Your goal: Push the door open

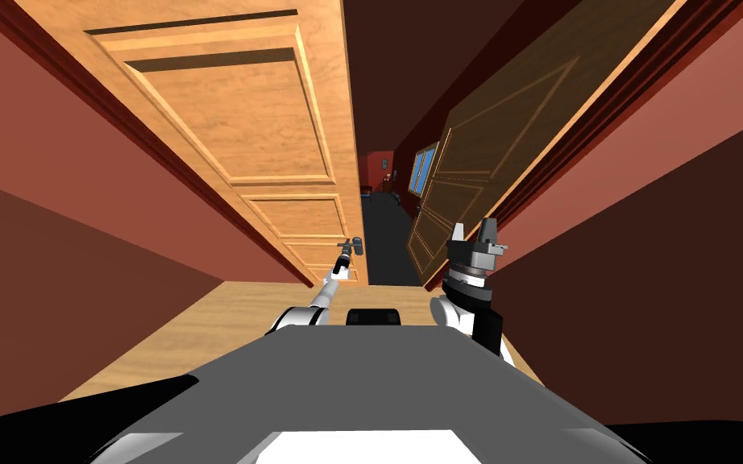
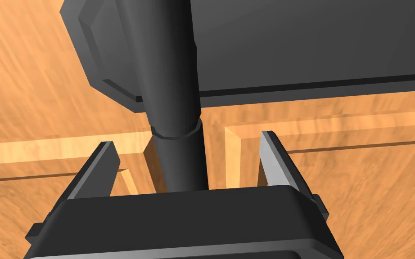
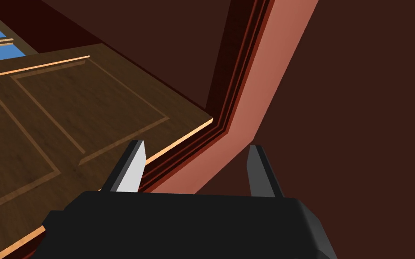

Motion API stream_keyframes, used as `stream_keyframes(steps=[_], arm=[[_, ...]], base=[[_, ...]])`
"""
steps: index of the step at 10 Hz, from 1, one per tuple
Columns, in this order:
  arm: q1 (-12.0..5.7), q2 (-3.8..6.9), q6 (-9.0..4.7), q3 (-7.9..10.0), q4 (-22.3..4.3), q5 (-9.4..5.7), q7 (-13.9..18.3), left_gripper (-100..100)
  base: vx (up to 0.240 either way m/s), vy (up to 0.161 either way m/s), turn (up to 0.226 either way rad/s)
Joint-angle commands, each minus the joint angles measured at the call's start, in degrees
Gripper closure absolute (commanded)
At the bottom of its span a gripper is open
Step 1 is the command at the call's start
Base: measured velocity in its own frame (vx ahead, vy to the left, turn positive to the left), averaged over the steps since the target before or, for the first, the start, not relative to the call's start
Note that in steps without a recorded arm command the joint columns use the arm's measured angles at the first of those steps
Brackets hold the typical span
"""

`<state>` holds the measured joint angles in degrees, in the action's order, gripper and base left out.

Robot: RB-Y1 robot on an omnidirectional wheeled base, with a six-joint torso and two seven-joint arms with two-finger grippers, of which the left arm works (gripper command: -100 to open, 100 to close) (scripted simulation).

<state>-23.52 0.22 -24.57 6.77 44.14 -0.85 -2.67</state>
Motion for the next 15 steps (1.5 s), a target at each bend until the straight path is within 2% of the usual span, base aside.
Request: stream_keyframes(steps=[1, 6, 7, 15], arm=[[0.04, 0.04, 0.06, 0.00, 0.1, 0.01, -0.1, 100], [0.04, 0.04, 0.06, 0.00, 0.1, 0.01, -0.1, 100], [-0.13, 1.04, 0.13, 0.87, 0.2, -0.26, -0.3, 100], [0.21, 3.90, 0.47, 5.07, 0.4, -1.45, -1.5, 100]], base=[[-0.006, 0.000, 0.005], [-0.005, 0.000, -0.003], [0.098, -0.040, 0.018], [0.188, -0.082, 0.050]])
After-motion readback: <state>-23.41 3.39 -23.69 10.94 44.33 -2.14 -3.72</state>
